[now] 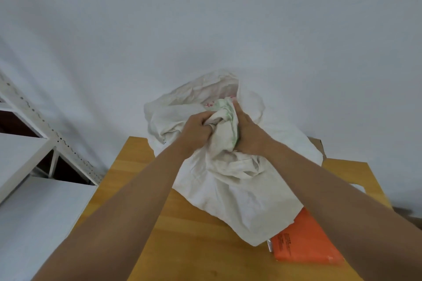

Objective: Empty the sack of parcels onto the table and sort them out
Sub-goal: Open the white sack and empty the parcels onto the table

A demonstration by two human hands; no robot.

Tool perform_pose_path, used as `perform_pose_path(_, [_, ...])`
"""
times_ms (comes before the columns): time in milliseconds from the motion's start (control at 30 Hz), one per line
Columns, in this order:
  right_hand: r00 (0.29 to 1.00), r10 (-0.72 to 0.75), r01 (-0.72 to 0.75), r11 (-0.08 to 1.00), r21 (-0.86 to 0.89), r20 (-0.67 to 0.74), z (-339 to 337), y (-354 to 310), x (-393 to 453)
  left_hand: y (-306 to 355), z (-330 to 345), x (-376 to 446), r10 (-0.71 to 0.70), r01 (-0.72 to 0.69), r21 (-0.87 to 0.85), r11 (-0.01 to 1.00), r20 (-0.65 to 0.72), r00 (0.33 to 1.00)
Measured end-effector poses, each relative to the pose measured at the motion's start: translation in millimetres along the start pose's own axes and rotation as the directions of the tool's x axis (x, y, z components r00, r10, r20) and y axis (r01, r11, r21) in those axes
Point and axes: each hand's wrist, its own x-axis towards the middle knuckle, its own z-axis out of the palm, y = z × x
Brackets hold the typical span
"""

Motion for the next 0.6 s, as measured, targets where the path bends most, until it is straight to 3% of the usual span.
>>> perform_pose_path(100, [0.987,0.059,-0.087,0.978,-0.190,-0.148,13,3,7,-2,-2,-2,0.005,-0.011,0.060,0.998,0.096,0.995])
perform_pose_path(200, [0.967,0.129,-0.193,0.934,-0.301,-0.221,11,12,3,-10,-16,-1,0.008,-0.064,0.329,0.942,0.169,0.986])
perform_pose_path(267, [0.943,0.181,-0.254,0.934,-0.252,-0.280,4,21,-3,-21,-35,-4,0.086,-0.093,0.595,0.799,0.039,0.995])
perform_pose_path(333, [0.911,0.206,-0.288,0.938,-0.194,-0.356,-7,27,-7,-31,-57,-10,0.170,-0.005,0.687,0.726,-0.172,0.970])
perform_pose_path(367, [0.902,0.218,-0.302,0.935,-0.184,-0.373,-11,29,-9,-35,-68,-13,0.124,0.115,0.615,0.780,-0.332,0.935])
perform_pose_path(433, [0.894,0.232,-0.315,0.934,-0.167,-0.384,-19,34,-11,-51,-86,-15,-0.230,0.416,0.186,0.890,-0.606,0.762])
perform_pose_path(467, [0.893,0.234,-0.314,0.935,-0.161,-0.383,-21,36,-13,-57,-92,-15,-0.460,0.513,-0.094,0.853,-0.600,0.655])
perform_pose_path(500, [0.892,0.239,-0.317,0.936,-0.155,-0.383,-23,37,-14,-62,-95,-16,-0.637,0.563,-0.314,0.765,-0.499,0.587])
perform_pose_path(533, [0.889,0.245,-0.322,0.935,-0.149,-0.386,-24,38,-16,-67,-98,-16,-0.739,0.587,-0.451,0.672,-0.370,0.562])
perform_pose_path(600, [0.892,0.256,-0.324,0.937,-0.133,-0.372,-23,40,-16,-67,-97,-16,-0.773,0.575,-0.570,0.587,-0.186,0.606])
